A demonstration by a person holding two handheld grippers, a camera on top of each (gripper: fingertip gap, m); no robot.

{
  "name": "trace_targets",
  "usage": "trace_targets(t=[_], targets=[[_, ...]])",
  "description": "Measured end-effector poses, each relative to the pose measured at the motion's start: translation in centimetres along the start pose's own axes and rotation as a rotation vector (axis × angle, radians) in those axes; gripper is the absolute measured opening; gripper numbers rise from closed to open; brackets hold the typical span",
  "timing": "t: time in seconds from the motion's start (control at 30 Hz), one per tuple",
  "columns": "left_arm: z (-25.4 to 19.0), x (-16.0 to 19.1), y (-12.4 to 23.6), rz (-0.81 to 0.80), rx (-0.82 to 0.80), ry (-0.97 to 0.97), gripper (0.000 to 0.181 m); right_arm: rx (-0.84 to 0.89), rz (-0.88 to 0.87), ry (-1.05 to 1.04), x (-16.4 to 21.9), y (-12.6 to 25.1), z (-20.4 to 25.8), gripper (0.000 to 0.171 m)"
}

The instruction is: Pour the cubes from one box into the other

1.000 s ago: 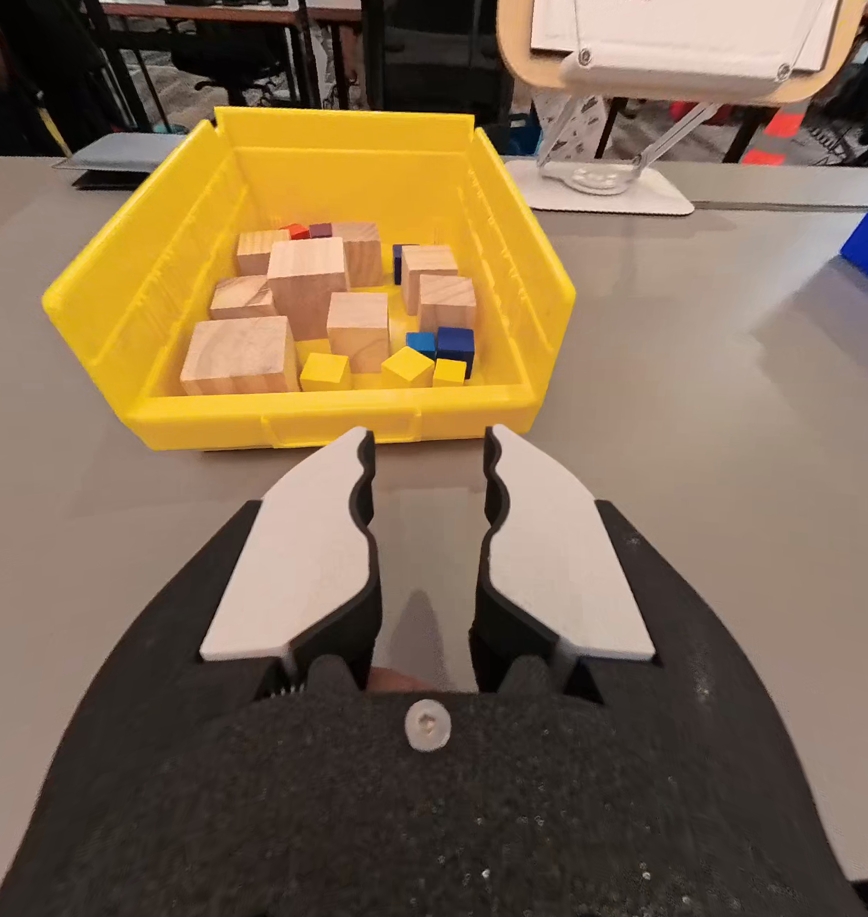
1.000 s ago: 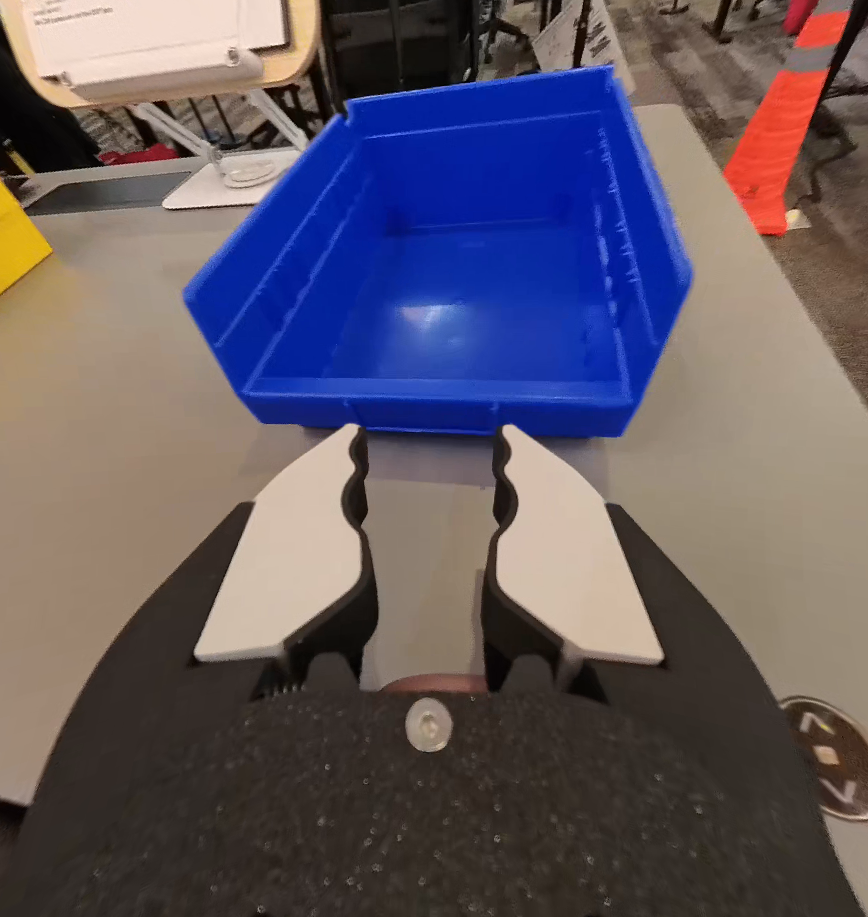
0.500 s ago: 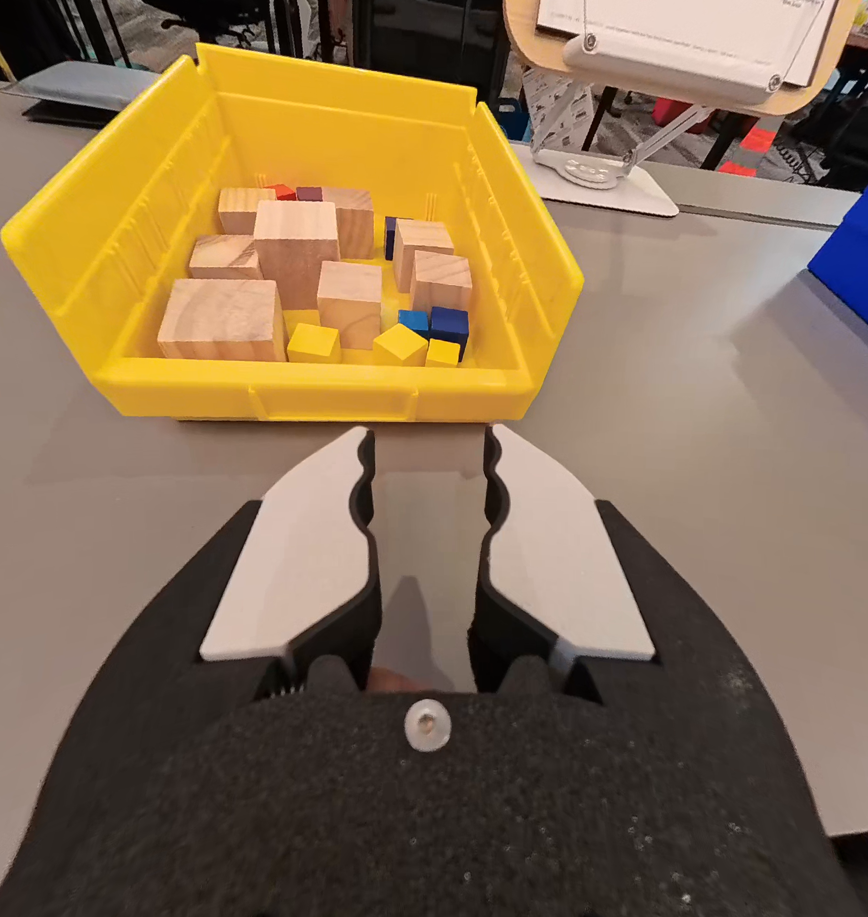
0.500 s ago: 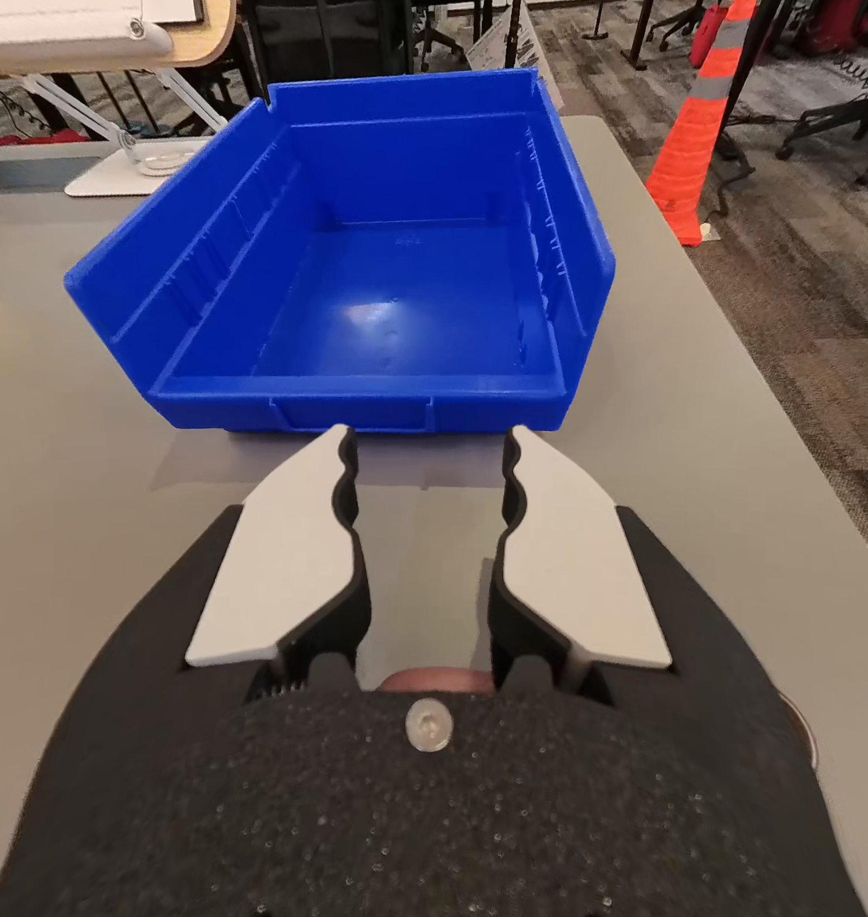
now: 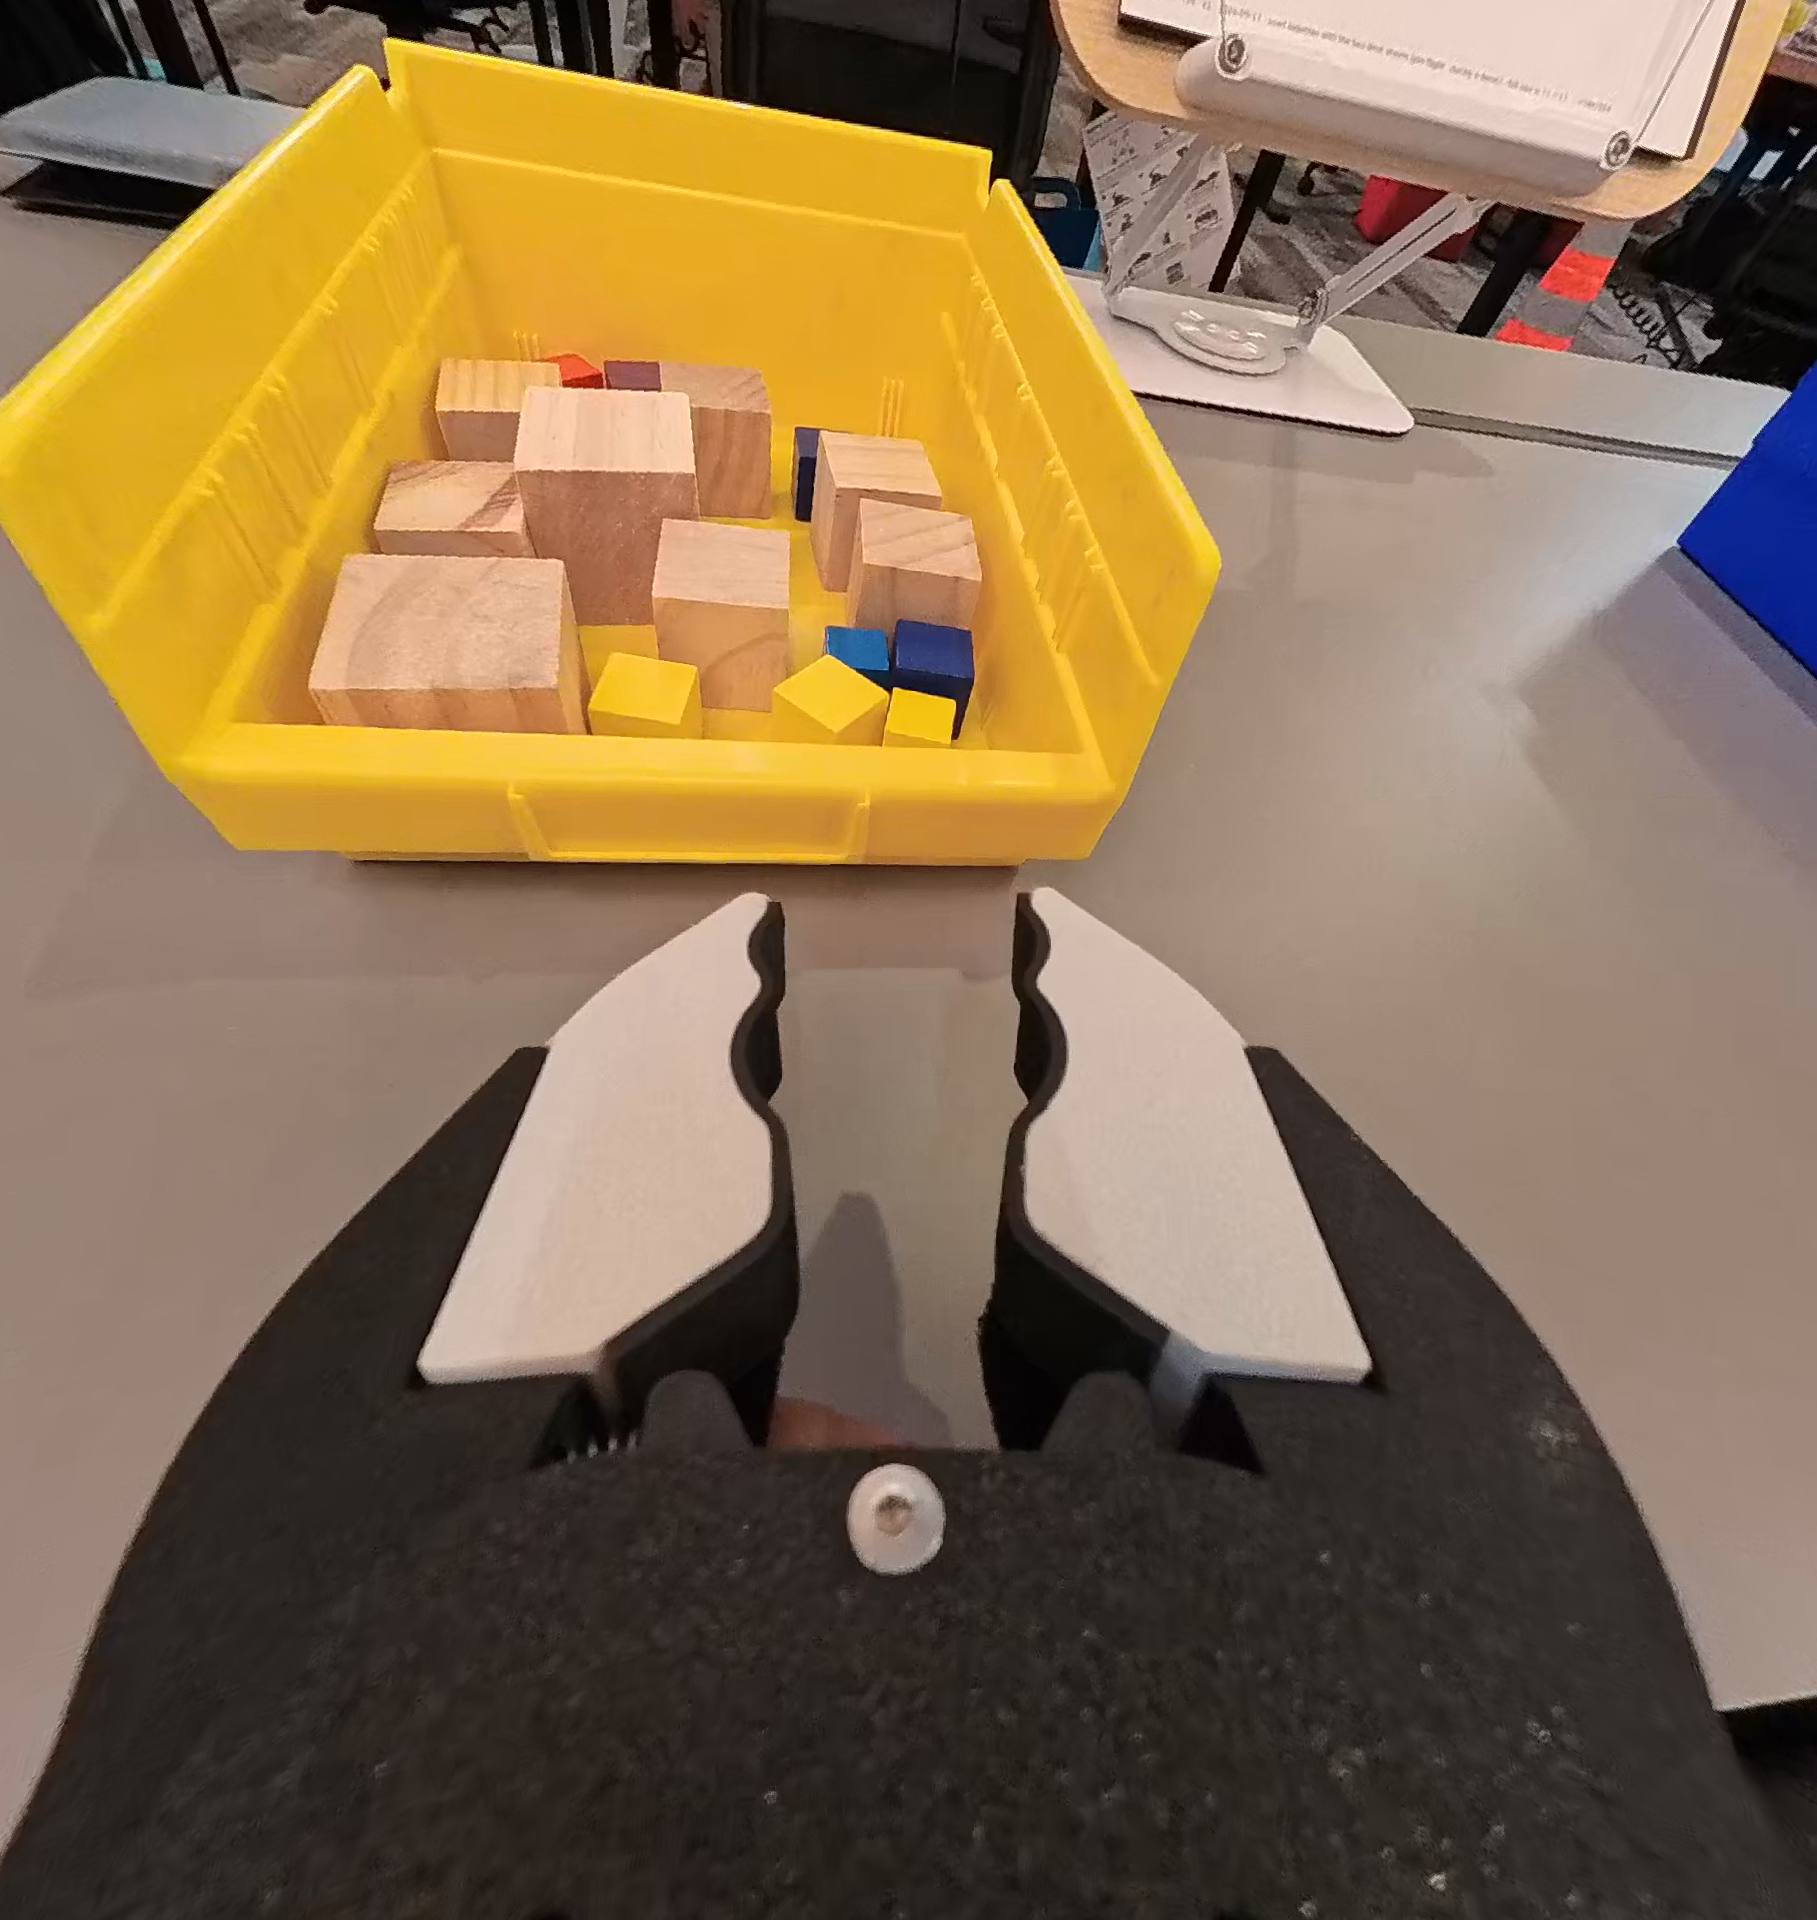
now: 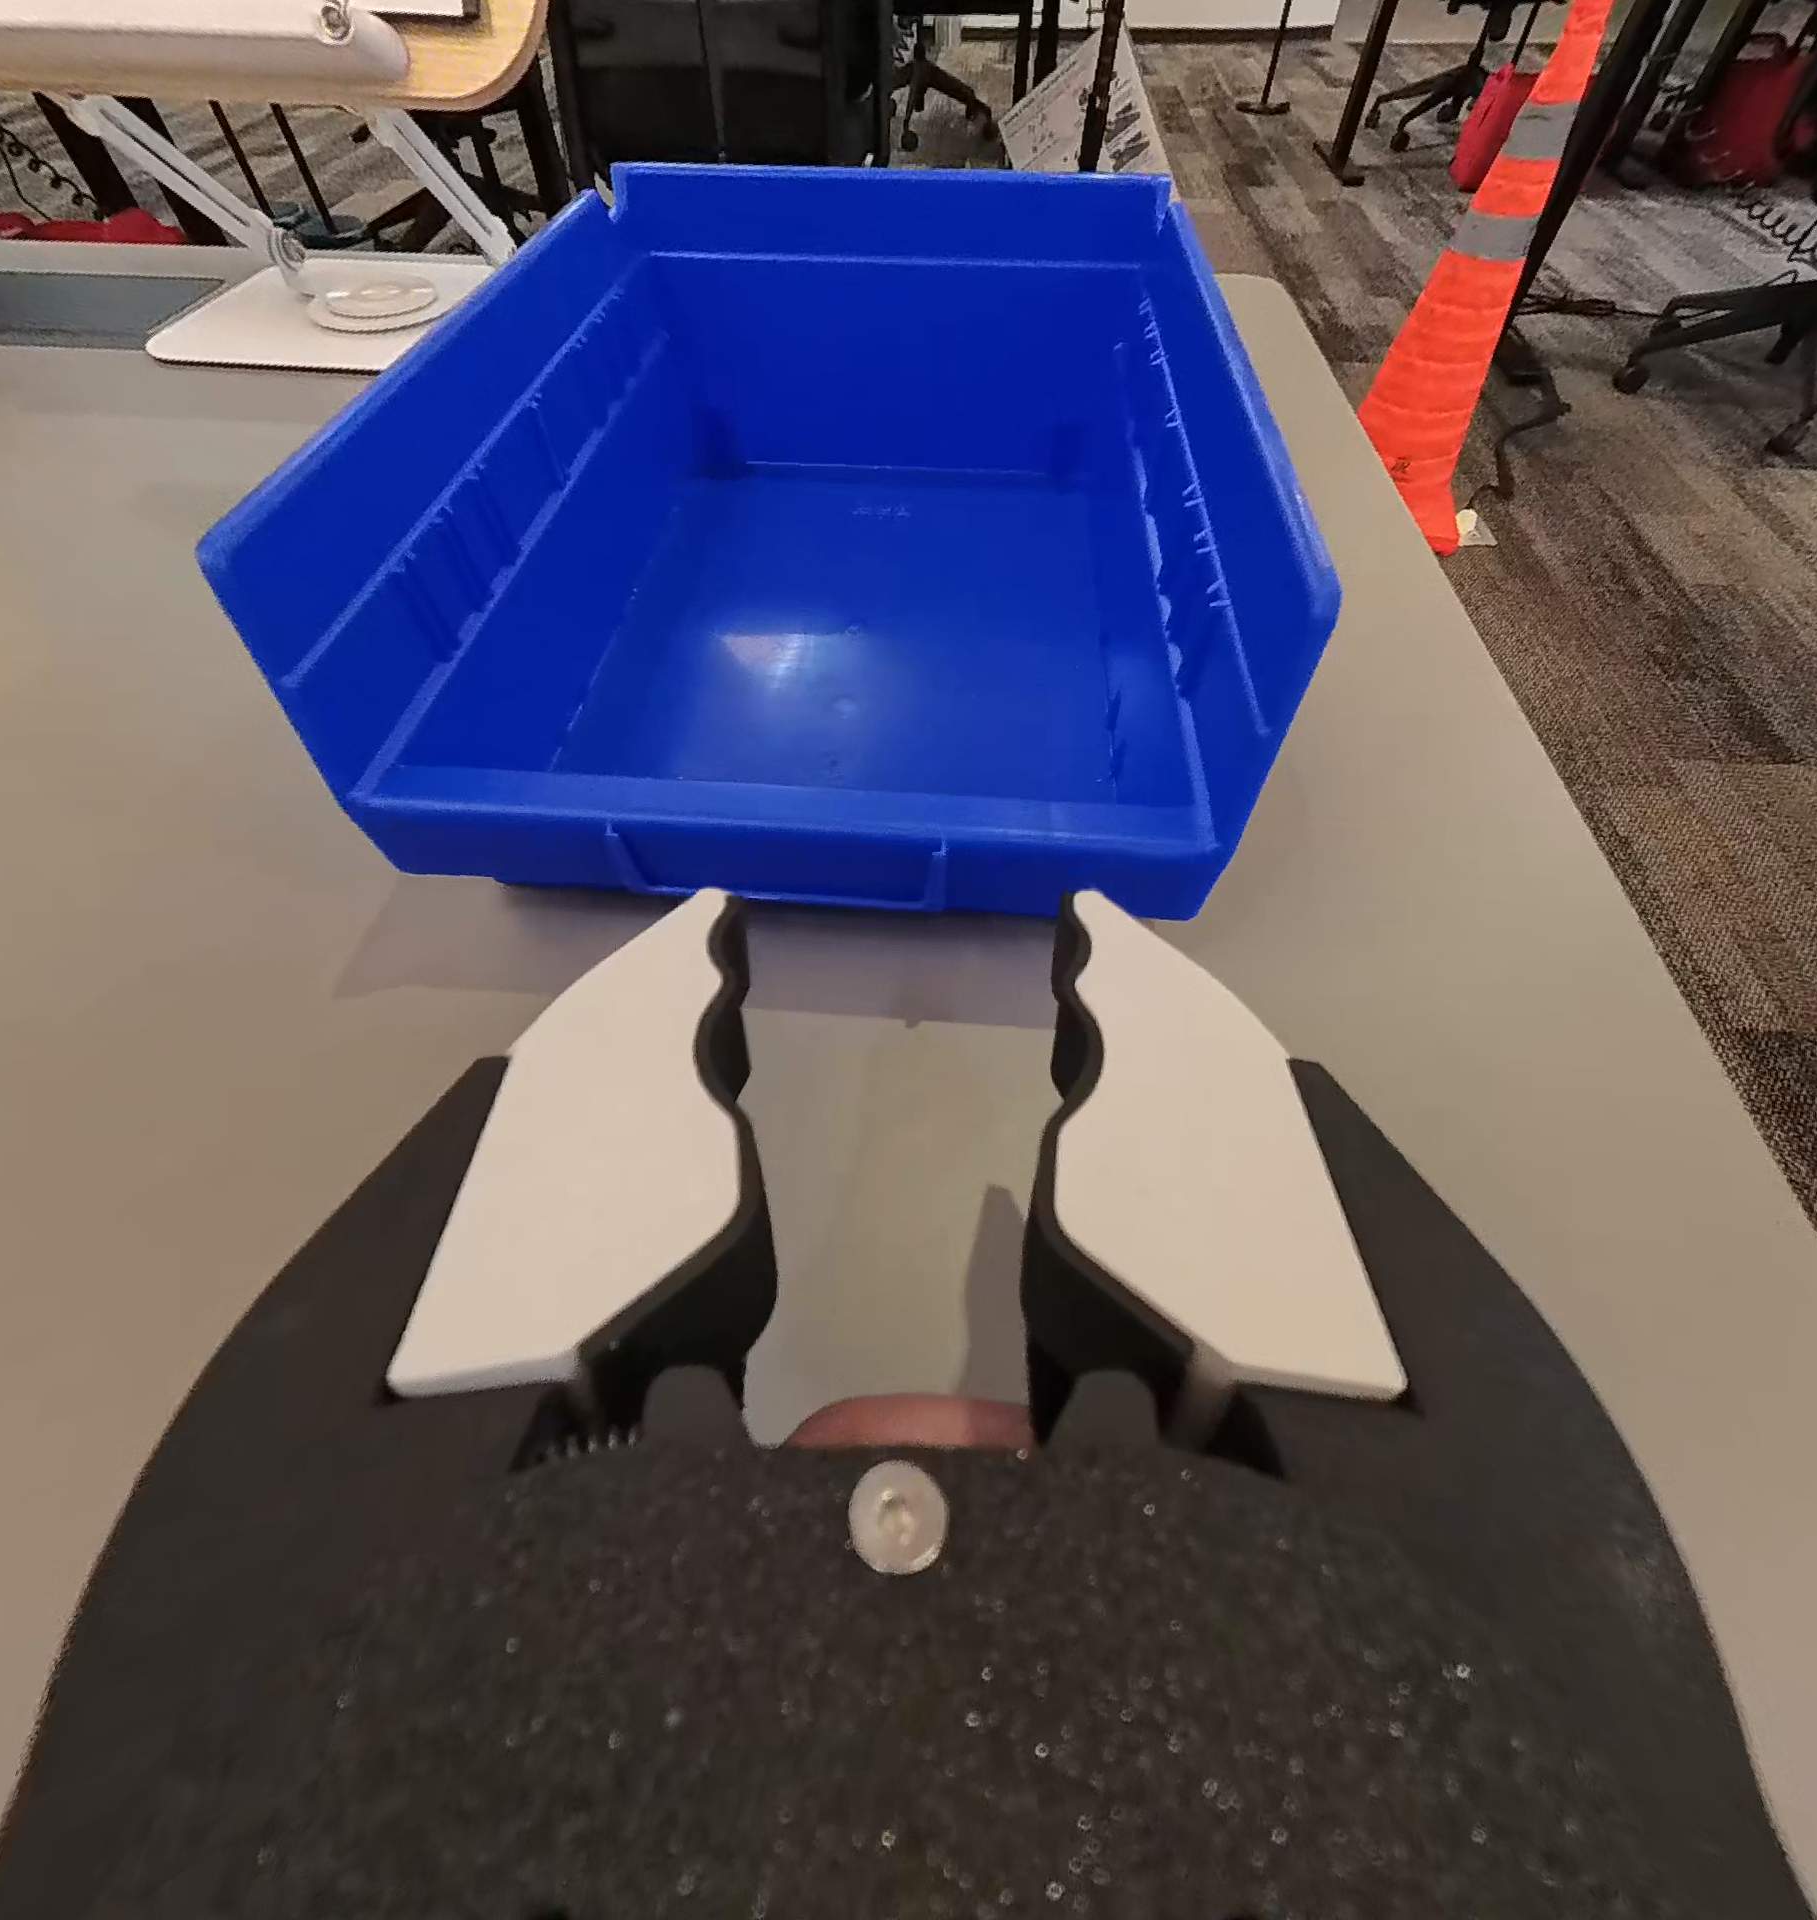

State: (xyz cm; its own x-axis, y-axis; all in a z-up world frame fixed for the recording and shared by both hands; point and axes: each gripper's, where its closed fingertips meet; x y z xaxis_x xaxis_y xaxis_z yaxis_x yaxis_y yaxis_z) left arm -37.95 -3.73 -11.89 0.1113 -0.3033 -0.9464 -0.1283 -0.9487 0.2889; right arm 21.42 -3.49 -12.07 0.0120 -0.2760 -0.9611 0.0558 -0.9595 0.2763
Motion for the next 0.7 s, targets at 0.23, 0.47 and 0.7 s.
trace_targets(t=[0.23,0.47,0.7], targets=[[-1.0,-2.1,1.0,0.071,0.116,0.010,0.056,-0.052,0.028,-0.078,-0.4,1.4,2.0,0.056],[2.1,-11.1,1.2,0.105,0.206,-0.102,0.046,-0.060,-0.031,0.120,-1.9,2.8,4.5,0.058],[8.9,-14.9,-8.6,0.364,0.146,-0.186,0.050,-0.120,-0.009,0.113,-1.1,2.4,6.2,0.058]])
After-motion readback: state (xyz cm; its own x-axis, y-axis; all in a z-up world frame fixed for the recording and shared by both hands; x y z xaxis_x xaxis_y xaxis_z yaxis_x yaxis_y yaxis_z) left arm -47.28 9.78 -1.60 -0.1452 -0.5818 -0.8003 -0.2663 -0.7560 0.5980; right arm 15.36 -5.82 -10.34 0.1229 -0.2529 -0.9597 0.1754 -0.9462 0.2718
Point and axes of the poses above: each gripper's, where its closed fingertips meet, y back along the fingers, x out of its underside, z = x × y across the jaws, and after that the axes turned 6 degrees about -z, right-handed
